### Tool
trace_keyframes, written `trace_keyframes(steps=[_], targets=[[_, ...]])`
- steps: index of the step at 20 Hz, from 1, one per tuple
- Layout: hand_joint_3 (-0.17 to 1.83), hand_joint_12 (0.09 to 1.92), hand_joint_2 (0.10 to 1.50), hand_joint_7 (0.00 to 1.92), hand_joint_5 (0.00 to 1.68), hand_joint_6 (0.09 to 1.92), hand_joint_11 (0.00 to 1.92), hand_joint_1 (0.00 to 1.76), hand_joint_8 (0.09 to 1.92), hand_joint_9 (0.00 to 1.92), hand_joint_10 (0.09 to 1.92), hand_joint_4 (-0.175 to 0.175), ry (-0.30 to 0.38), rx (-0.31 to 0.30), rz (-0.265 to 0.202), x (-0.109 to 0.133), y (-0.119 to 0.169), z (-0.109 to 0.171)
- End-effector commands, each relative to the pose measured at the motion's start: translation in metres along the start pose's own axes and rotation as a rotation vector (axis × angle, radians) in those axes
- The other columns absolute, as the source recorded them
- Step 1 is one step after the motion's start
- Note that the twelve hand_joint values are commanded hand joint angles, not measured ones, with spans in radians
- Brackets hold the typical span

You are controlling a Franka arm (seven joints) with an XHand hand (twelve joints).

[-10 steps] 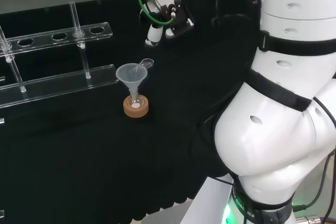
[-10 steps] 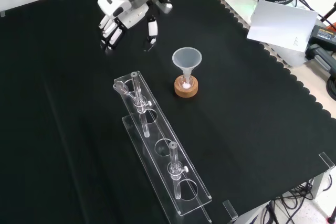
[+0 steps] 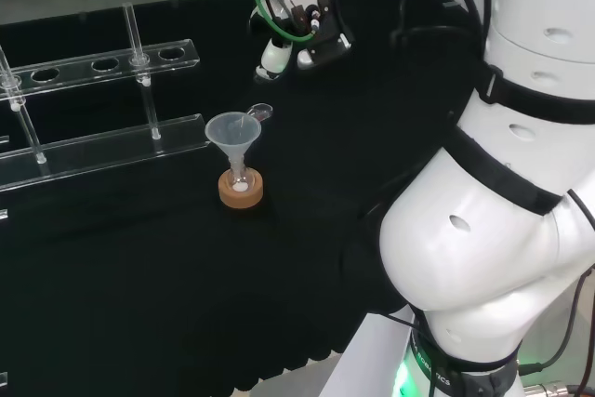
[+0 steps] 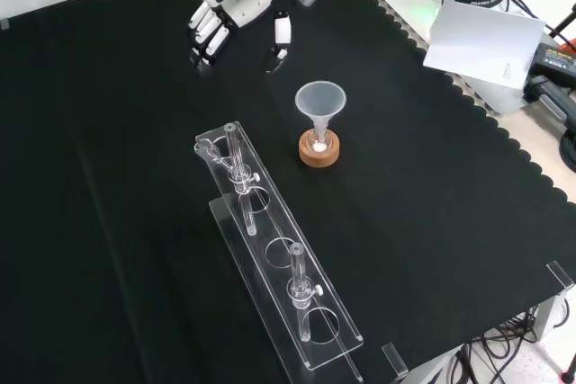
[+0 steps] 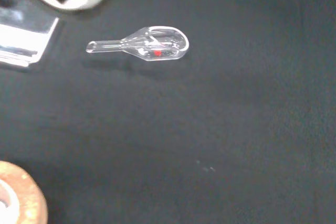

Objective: Remove the funnel from the round-bottom flask.

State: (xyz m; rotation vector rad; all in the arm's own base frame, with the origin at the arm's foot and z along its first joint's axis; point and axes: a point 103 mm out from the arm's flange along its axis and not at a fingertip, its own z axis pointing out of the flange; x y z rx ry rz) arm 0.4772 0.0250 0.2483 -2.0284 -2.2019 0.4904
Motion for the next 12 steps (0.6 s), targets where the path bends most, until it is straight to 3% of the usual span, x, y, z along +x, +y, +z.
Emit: trace_keyframes(steps=[1, 12], targets=[[0.57, 1.38, 0.6, 0.2, 0.39, 0.12, 0.3, 0.73, 0.67, 0.43, 0.65, -0.014, 0.086, 0.004, -0.023, 0.018, -0.042, -0.007], [0.47, 1.47, 0.64, 0.03, 0.26, 0.09, 0.25, 0.63, 0.69, 0.25, 0.77, -0.01, 0.084, 0.065, -0.056, 0.057, -0.092, -0.008]])
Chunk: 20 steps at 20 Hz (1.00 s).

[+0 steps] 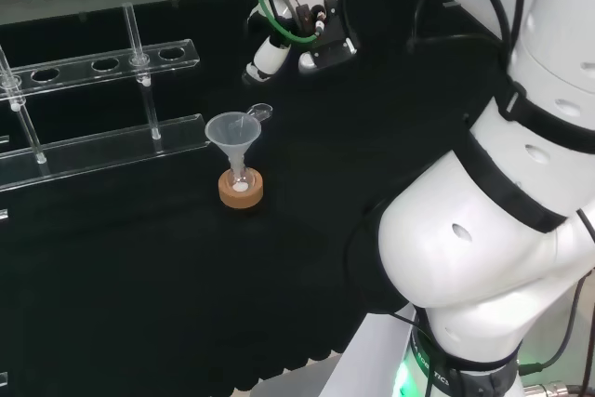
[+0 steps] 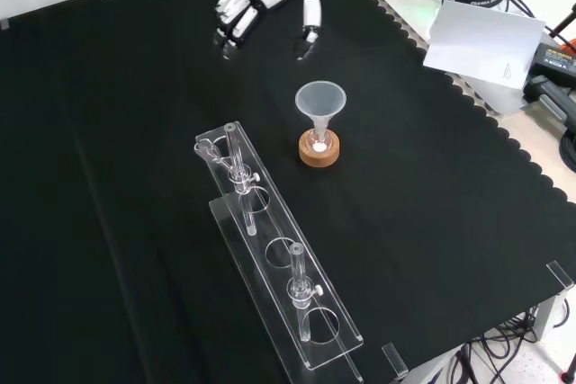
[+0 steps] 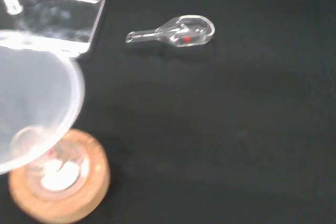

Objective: Remove the funnel from the round-bottom flask.

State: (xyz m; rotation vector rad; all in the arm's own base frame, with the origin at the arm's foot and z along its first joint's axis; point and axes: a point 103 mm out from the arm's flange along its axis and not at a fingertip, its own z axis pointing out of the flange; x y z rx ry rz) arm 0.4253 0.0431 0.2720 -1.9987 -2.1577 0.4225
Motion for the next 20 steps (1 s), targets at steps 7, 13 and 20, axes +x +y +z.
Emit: trace_keyframes(steps=[7, 13, 20], targets=[[0.43, 1.49, 0.64, 0.0, 0.21, 0.09, 0.23, 0.61, 0.68, 0.18, 0.81, -0.009, 0.012, 0.078, -0.064, 0.067, -0.045, 0.017], [0.4, 1.5, 0.64, 0.0, 0.19, 0.09, 0.23, 0.61, 0.63, 0.16, 0.82, -0.01, -0.005, 0.142, -0.066, 0.075, -0.039, 0.031], [0.34, 1.5, 0.65, 0.0, 0.1, 0.09, 0.2, 0.61, 0.33, 0.03, 0.85, -0.008, -0.009, 0.172, -0.066, 0.077, -0.028, 0.045]])
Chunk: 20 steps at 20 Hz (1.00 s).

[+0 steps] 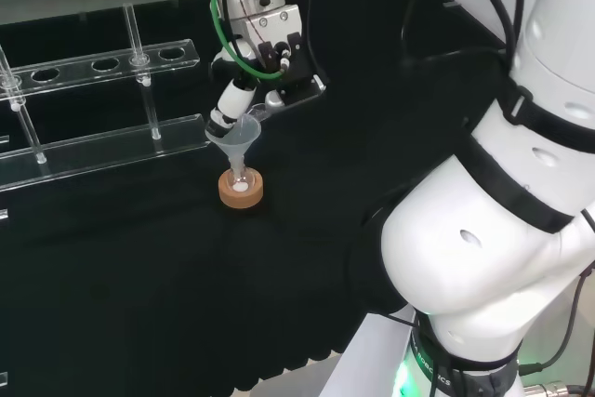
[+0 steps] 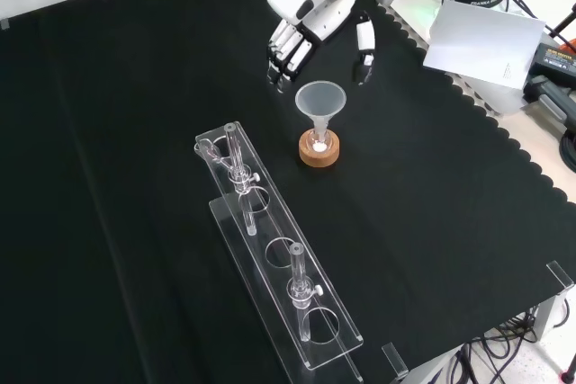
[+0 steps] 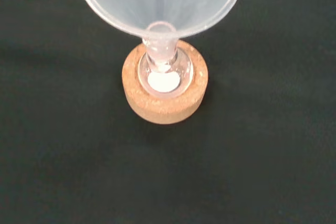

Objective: Remove the funnel from the round-bottom flask.

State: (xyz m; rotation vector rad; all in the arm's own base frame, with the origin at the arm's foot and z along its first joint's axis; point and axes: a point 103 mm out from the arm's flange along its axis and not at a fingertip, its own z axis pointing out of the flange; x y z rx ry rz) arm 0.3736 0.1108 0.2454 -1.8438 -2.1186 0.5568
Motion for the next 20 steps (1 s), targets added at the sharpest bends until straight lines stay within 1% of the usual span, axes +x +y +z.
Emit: trace_keyframes(steps=[1, 5, 7, 8, 10, 14, 20], targets=[[0.33, 1.51, 0.65, 0.0, 0.08, 0.09, 0.2, 0.61, 0.29, 0.02, 0.86, -0.006, -0.009, 0.023, 0.0, 0.003, 0.012, 0.01], [0.31, 1.51, 0.66, 0.0, 0.02, 0.09, 0.18, 0.62, 0.16, 0.0, 0.82, 0.004, -0.014, 0.046, -0.01, 0.004, 0.018, 0.015], [0.3, 1.51, 0.66, 0.0, 0.0, 0.09, 0.18, 0.62, 0.13, 0.0, 0.8, 0.01, -0.014, 0.051, -0.014, 0.005, 0.022, 0.019], [0.3, 1.51, 0.66, 0.0, 0.0, 0.09, 0.18, 0.62, 0.12, 0.0, 0.8, 0.011, -0.016, 0.05, -0.015, 0.006, 0.023, 0.021], [0.3, 1.51, 0.66, 0.0, 0.0, 0.09, 0.18, 0.62, 0.12, 0.0, 0.81, 0.013, -0.03, 0.028, -0.008, 0.009, 0.026, 0.024], [0.27, 1.5, 0.67, 0.0, 0.02, 0.09, 0.22, 0.64, 0.24, 0.02, 0.87, 0.01, -0.065, 0.004, -0.002, 0.012, 0.028, 0.029], [0.27, 1.48, 0.67, 0.0, 0.1, 0.09, 0.25, 0.69, 0.38, 0.08, 0.87, 0.002, -0.105, -0.015, 0.008, 0.012, 0.031, 0.034]])
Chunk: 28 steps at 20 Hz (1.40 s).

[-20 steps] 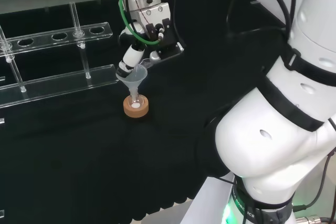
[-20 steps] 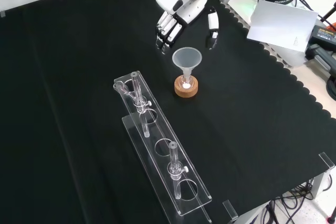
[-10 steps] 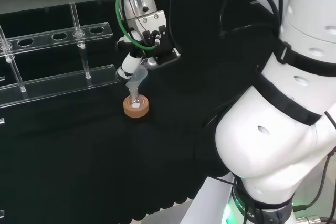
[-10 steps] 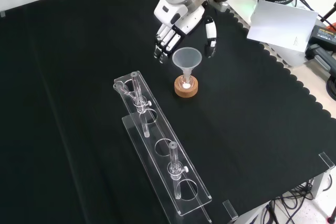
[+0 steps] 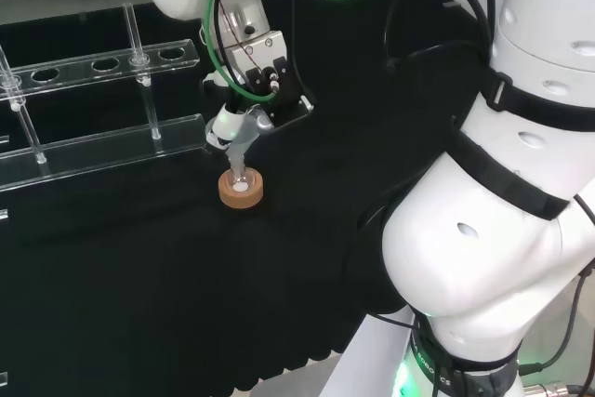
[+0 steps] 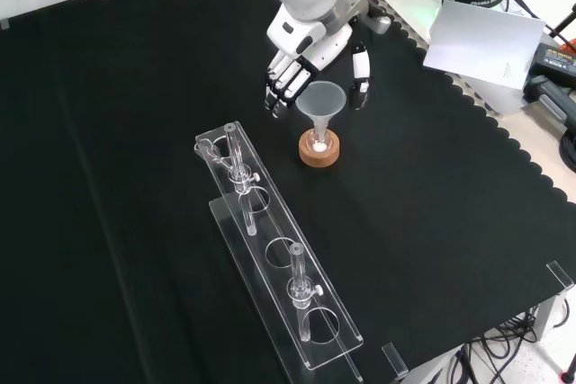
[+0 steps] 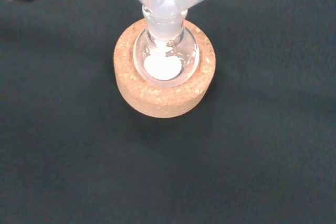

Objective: Remove the funnel from the round-bottom flask.

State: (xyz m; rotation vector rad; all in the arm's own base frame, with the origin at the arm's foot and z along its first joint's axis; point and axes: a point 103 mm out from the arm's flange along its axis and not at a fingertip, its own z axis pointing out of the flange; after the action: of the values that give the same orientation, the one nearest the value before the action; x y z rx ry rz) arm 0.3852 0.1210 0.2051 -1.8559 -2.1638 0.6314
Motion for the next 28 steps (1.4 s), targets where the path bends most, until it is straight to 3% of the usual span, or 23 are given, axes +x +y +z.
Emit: trace_keyframes(steps=[1, 18, 25, 28], targets=[[0.27, 1.48, 0.67, 0.0, 0.12, 0.09, 0.26, 0.7, 0.42, 0.1, 0.86, 0.001, -0.032, -0.01, 0.004, 0.002, 0.001, 0.006], [0.34, 1.45, 0.66, 0.01, 0.26, 0.09, 0.32, 0.72, 0.66, 0.23, 0.82, -0.009, -0.048, 0.006, 0.028, 0.001, 0.005, 0.02], [0.39, 1.42, 0.68, 0.1, 0.4, 0.09, 0.39, 0.7, 0.72, 0.37, 0.75, -0.015, -0.076, -0.002, 0.044, -0.003, 0.006, 0.027], [0.42, 1.36, 0.7, 0.22, 0.48, 0.09, 0.47, 0.72, 0.72, 0.53, 0.67, -0.014, -0.107, -0.041, 0.056, -0.002, 0.005, 0.023]])
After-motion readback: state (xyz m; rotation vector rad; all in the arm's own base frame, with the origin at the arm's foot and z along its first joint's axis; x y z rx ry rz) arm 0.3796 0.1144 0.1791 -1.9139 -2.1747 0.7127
